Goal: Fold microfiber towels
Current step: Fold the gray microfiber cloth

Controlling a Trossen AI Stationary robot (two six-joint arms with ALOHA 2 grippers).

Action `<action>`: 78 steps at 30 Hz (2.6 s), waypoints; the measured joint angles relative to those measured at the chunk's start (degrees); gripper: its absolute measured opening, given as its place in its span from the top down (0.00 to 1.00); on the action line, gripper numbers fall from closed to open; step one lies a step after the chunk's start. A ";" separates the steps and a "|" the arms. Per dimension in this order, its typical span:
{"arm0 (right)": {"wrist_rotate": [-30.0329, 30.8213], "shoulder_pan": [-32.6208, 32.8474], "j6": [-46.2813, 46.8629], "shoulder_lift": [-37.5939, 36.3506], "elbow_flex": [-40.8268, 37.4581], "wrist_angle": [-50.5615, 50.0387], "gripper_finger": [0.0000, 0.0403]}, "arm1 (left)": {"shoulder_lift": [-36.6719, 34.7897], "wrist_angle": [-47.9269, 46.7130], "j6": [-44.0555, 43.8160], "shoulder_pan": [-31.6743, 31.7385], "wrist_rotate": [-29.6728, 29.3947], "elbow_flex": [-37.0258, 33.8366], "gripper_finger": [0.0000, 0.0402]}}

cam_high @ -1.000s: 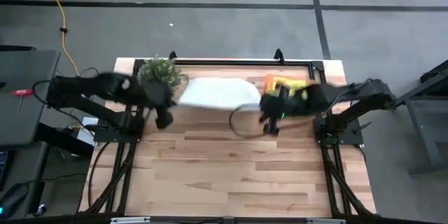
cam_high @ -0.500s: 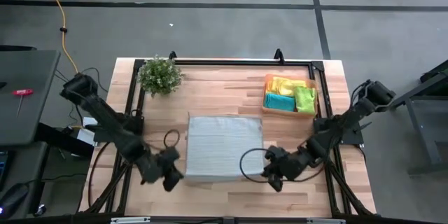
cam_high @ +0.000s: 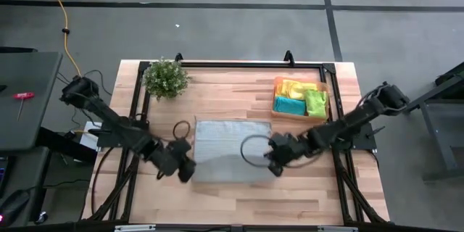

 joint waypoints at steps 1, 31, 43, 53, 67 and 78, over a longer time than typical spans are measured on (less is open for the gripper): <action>0.34 -1.90 -2.04 0.00 0.00 -0.08 1.00 | -0.39 -1.70 2.14 1.86 -0.33 0.00 1.00; 5.13 -20.78 -5.33 5.50 0.09 -8.60 1.00 | 3.64 -9.40 28.35 29.32 -7.11 -1.66 1.00; 5.52 -22.96 -7.78 8.87 0.04 -5.76 1.00 | 6.66 -10.04 26.00 31.14 -3.43 -1.66 1.00; 3.94 -25.39 -8.05 8.85 0.07 -5.64 1.00 | 6.68 -10.49 23.95 31.51 -5.36 -1.64 1.00; 2.92 -25.65 -9.01 8.85 -0.07 -5.76 0.93 | 6.68 -12.16 25.47 31.51 -5.44 -1.70 0.86; 3.75 -29.45 -13.52 1.30 -0.07 -7.24 0.49 | 0.80 -17.07 34.05 35.47 -3.60 1.24 0.58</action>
